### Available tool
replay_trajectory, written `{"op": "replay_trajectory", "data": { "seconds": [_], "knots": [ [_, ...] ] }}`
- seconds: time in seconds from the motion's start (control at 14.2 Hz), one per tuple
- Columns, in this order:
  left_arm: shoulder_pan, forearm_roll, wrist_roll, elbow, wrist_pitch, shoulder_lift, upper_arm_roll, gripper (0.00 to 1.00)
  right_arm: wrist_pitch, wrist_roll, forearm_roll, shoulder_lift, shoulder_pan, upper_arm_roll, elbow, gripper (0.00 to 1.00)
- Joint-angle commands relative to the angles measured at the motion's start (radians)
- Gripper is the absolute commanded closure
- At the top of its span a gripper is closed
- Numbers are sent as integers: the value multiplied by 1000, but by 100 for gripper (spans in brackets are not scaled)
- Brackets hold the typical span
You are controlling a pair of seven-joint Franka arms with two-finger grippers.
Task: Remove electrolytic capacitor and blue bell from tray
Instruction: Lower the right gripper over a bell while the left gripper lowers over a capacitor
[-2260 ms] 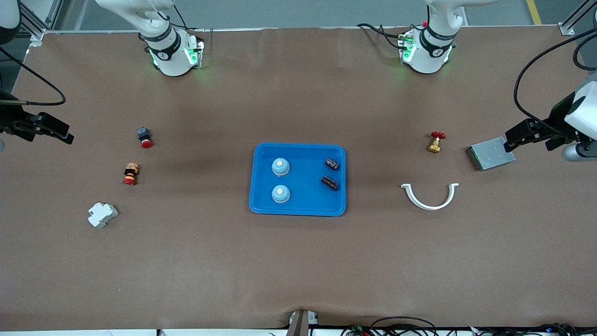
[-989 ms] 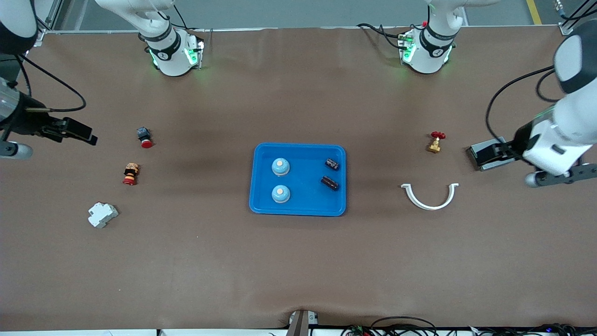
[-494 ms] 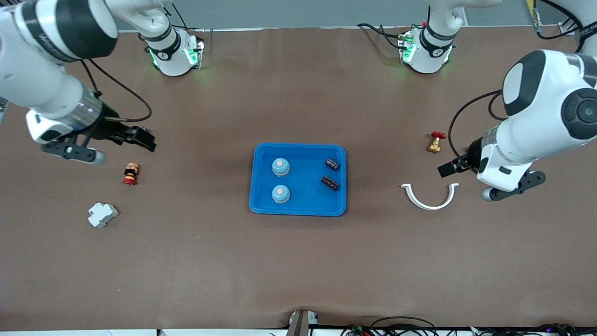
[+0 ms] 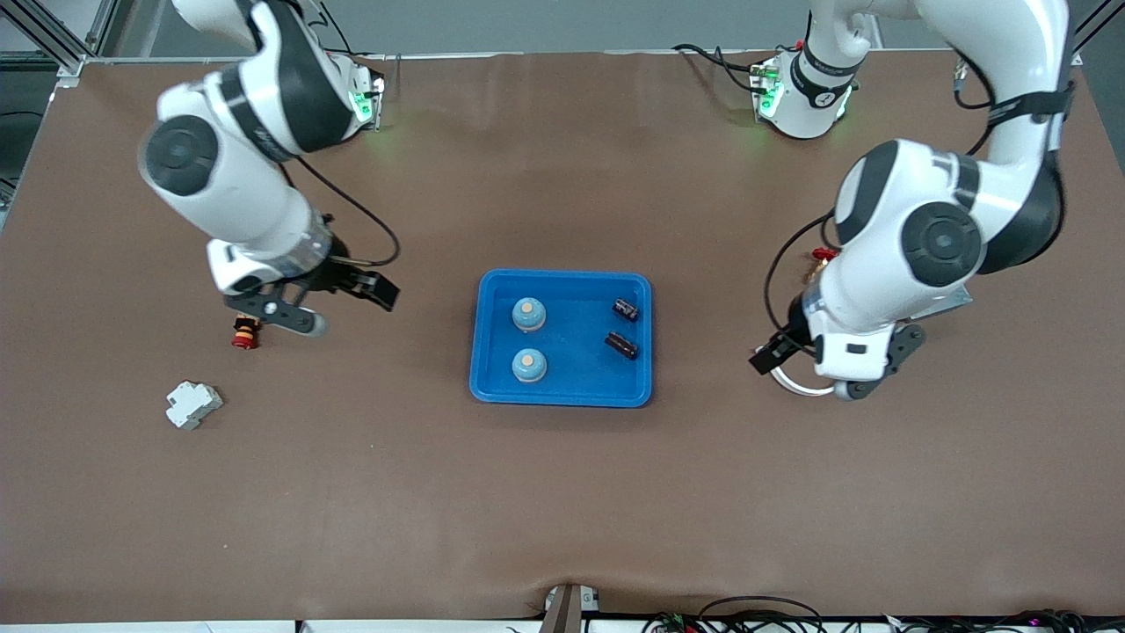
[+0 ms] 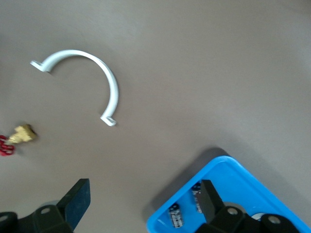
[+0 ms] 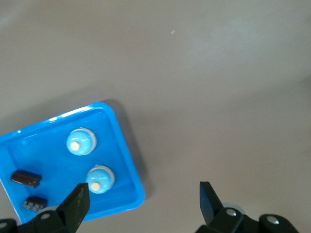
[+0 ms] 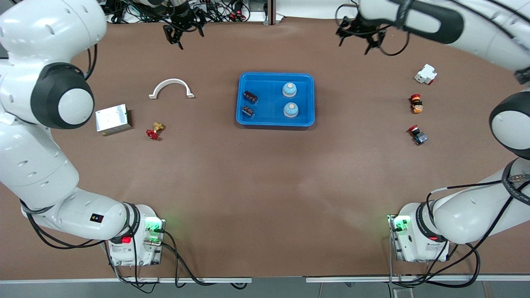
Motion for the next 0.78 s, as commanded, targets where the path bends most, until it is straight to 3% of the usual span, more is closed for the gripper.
{"op": "replay_trajectory", "data": {
  "seconds": [0.0,0.28,0.71],
  "knots": [
    [-13,-36,-21,50,15,52,1,0,73,130,8,52,64,-10,-16,0],
    [-83,-43,-31,111,45,152,-1,0,198,273,11,154,133,-10,9,0],
    [-173,-36,-183,111,183,247,2,0,203,441,-26,390,211,-15,199,0]
  ]
}}
